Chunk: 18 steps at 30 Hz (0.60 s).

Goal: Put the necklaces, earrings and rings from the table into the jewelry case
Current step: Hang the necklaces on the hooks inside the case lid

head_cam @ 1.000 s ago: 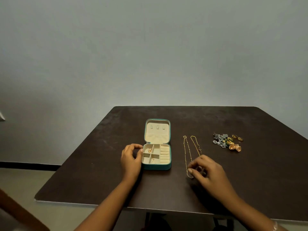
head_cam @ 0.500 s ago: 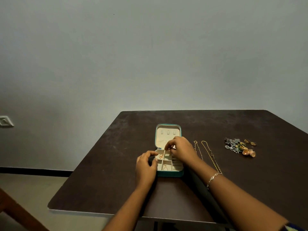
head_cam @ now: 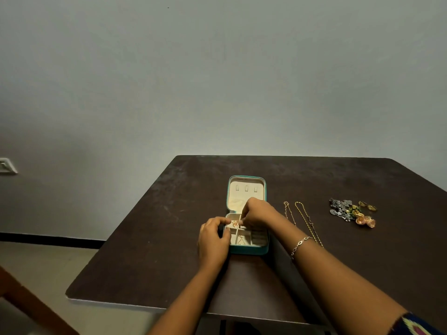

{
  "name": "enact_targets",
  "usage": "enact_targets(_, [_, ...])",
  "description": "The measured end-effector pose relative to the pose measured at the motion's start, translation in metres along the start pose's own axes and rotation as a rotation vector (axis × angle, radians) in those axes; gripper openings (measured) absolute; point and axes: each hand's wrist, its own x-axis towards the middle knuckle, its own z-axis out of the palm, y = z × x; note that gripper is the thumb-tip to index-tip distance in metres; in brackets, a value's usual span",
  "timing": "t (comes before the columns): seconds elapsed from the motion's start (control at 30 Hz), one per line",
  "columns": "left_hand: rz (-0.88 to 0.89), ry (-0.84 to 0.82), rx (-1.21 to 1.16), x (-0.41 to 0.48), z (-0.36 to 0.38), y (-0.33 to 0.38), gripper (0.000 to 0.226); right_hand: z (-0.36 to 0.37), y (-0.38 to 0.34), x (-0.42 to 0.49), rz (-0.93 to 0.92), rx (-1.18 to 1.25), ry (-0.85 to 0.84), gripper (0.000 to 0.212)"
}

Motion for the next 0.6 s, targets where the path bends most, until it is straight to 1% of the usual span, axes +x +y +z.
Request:
enact_targets(0.1, [0.023, -0.007, 0.008, 0.000, 0.000, 0.001, 0.018, 0.005, -0.001, 0.001, 0.053, 0.084, 0.014, 0.033])
enact_targets(0.27, [0.026, -0.020, 0.006, 0.000, -0.001, 0.002, 0.019, 0.007, -0.002, -0.002, 0.078, 0.106, 0.060, 0.027])
enact_targets(0.4, [0.017, -0.021, -0.008, -0.001, -0.002, 0.004, 0.018, 0.003, -0.002, -0.003, 0.058, 0.130, 0.001, 0.022])
enact_targets(0.5, [0.013, -0.015, -0.014, -0.001, -0.003, 0.005, 0.016, -0.003, -0.001, -0.006, 0.036, 0.189, -0.018, 0.009])
enact_targets(0.6, [0.017, -0.015, -0.008, -0.001, -0.003, 0.005, 0.015, -0.012, 0.003, -0.012, 0.007, 0.318, -0.023, 0.018])
